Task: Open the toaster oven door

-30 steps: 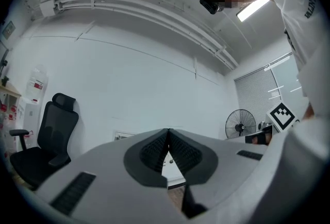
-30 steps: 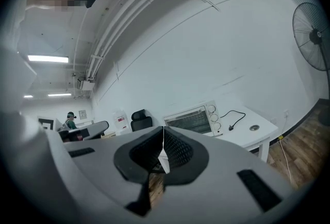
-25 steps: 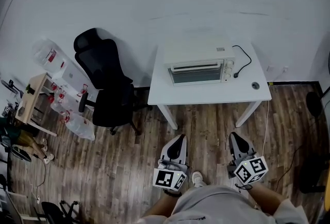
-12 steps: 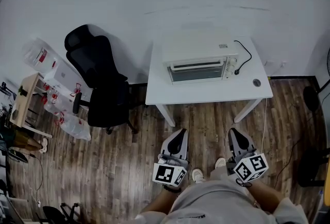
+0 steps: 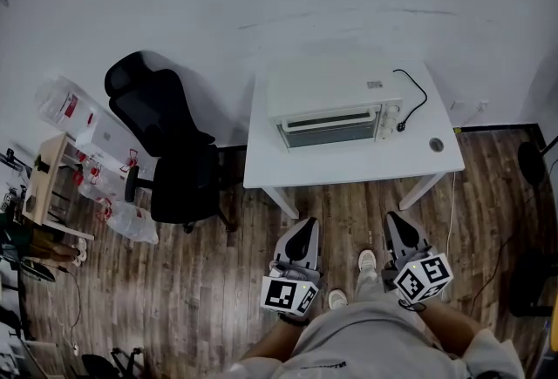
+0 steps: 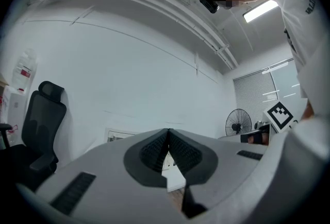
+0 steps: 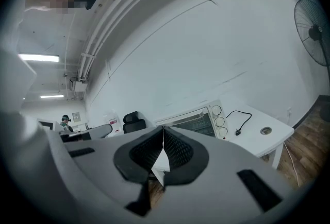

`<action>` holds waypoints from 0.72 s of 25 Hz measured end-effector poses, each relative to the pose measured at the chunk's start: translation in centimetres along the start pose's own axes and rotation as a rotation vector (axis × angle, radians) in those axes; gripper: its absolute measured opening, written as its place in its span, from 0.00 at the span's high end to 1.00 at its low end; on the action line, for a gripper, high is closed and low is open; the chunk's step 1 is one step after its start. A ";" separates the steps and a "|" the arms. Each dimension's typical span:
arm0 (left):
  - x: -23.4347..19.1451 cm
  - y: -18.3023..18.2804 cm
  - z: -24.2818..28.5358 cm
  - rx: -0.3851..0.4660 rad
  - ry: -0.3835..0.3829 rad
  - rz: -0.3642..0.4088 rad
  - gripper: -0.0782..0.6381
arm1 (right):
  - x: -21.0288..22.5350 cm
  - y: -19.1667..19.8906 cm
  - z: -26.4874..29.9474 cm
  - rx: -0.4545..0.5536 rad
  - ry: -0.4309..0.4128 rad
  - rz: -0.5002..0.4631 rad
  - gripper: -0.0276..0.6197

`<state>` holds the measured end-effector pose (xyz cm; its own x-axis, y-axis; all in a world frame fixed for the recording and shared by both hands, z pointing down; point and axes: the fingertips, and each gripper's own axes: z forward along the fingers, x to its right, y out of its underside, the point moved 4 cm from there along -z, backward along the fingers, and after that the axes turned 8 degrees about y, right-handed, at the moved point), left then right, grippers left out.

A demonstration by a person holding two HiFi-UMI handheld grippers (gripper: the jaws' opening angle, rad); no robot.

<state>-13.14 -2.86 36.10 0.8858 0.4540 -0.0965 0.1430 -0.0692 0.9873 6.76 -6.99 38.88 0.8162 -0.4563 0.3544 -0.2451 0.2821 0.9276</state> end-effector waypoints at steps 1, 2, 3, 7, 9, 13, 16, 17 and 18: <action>-0.2 0.0 0.6 -0.001 -0.002 0.002 0.88 | 0.4 -0.2 0.6 0.002 -0.001 0.006 0.93; -0.3 0.1 1.2 -0.003 -0.004 0.004 0.88 | 0.8 -0.4 1.1 0.003 -0.003 0.012 0.93; -0.5 0.2 1.9 -0.005 -0.007 0.004 0.88 | 1.2 -0.6 1.7 0.001 -0.006 0.018 0.93; -1.0 0.5 4.4 -0.016 -0.019 0.002 0.88 | 2.6 -0.9 3.7 -0.023 -0.028 0.023 0.93; -1.5 0.7 5.6 -0.021 -0.024 0.001 0.88 | 3.3 -0.9 5.0 -0.034 -0.034 0.031 0.93; -2.6 1.0 8.0 -0.032 -0.038 0.005 0.88 | 4.5 -1.3 7.5 -0.047 -0.049 0.045 0.93; -3.2 1.3 9.9 -0.038 -0.051 0.008 0.88 | 5.5 -1.6 9.5 -0.063 -0.066 0.054 0.93; -3.4 1.4 10.6 -0.040 -0.054 0.010 0.88 | 5.9 -1.7 10.1 -0.066 -0.073 0.059 0.93; -3.6 1.5 11.3 -0.044 -0.058 0.012 0.88 | 6.3 -1.7 10.7 -0.070 -0.080 0.062 0.93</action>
<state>-11.10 -14.58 36.51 0.9117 0.4008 -0.0908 0.1142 -0.0348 0.9928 6.72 -19.40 40.77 0.7555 -0.5010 0.4220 -0.2546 0.3690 0.8939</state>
